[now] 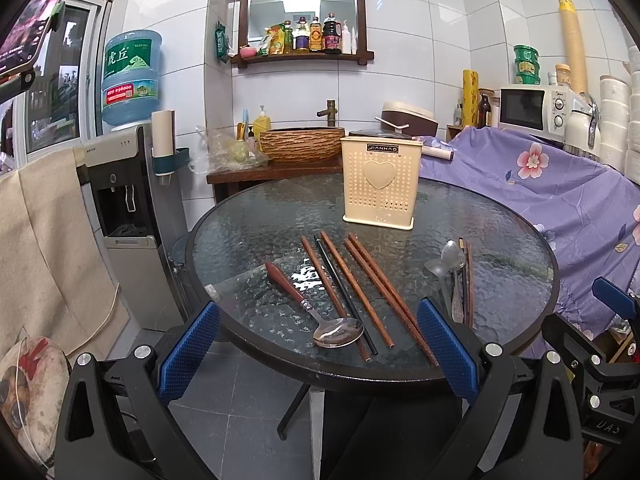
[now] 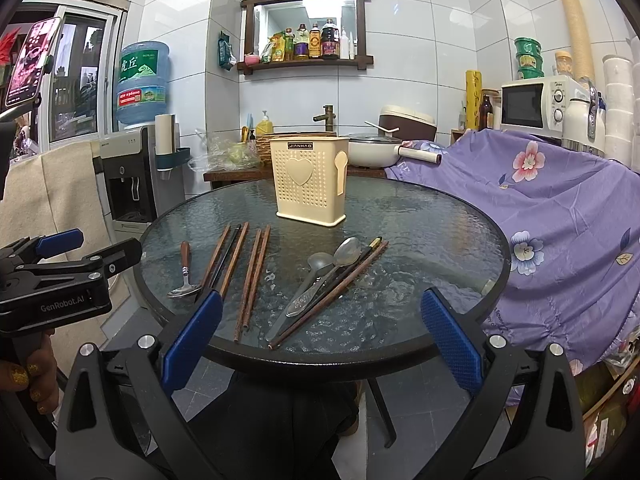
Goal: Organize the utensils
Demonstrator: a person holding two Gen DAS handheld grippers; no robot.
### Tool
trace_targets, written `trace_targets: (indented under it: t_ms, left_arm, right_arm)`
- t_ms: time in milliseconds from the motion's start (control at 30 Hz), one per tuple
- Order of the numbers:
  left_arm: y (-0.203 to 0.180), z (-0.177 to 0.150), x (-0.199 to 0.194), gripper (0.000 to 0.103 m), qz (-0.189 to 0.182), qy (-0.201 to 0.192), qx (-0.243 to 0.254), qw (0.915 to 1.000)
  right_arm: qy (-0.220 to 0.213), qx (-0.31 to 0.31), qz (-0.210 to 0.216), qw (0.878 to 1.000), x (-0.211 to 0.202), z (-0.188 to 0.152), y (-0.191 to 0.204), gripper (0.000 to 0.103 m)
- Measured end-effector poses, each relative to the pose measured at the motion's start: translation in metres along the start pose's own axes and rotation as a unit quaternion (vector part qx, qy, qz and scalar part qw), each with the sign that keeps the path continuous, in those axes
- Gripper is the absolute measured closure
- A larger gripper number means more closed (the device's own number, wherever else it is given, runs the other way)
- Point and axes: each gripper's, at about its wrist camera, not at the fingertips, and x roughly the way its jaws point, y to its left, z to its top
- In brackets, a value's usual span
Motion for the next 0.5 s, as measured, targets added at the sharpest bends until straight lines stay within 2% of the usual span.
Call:
trace_targets:
  t_ms: [167, 267, 500]
  left_arm:
    - [0.0, -0.002, 0.001, 0.006, -0.002, 0.005, -0.001, 1.0]
    - [0.005, -0.003, 0.01, 0.006, -0.003, 0.023, -0.007, 0.9997]
    - [0.035, -0.003, 0.036, 0.006, 0.03, 0.063, -0.028, 0.9971]
  right_arm:
    - [0.001, -0.003, -0.002, 1.0, 0.001, -0.001, -0.001, 0.005]
    - [0.007, -0.006, -0.005, 1.0, 0.004, 0.0, -0.001, 0.005]
    - [0.046, -0.004, -0.009, 0.999, 0.027, 0.0, -0.009, 0.005]
